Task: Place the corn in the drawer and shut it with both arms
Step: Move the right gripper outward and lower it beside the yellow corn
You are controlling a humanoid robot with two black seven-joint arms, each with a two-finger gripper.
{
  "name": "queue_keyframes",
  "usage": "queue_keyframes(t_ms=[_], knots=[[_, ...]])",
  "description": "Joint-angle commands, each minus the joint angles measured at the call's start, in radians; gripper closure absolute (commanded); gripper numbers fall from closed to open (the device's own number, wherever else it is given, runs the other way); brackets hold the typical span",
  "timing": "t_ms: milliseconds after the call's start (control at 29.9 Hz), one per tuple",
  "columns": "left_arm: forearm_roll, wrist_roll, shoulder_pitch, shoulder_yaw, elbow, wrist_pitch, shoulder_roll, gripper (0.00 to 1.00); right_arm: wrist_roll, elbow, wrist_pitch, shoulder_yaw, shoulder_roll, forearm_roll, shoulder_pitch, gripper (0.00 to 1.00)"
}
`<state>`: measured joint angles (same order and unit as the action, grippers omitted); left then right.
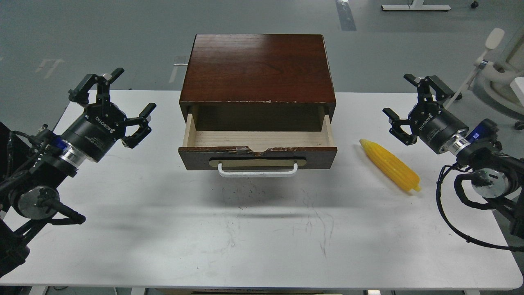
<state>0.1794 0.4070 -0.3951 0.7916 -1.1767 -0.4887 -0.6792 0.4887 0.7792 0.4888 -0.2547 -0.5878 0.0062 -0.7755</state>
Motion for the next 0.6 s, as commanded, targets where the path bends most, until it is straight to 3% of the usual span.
queue_keyframes(t_ms=[0, 402, 569], knots=[[0.002, 0.001, 0.001, 0.0, -0.004, 0.0, -0.002, 0.01, 0.0, 0.0, 0.0, 0.002, 0.0, 0.0, -0.001, 0.01], [-0.001, 0.013, 0.001, 0.006, 0.006, 0.0, 0.006, 0.01, 0.0, 0.014, 0.0, 0.019, -0.038, -0.032, -0.019, 0.0], [-0.001, 0.016, -0.001, 0.006, 0.006, 0.0, -0.008, 0.01, 0.0, 0.037, 0.0, 0.029, -0.135, -0.286, -0.141, 0.0]])
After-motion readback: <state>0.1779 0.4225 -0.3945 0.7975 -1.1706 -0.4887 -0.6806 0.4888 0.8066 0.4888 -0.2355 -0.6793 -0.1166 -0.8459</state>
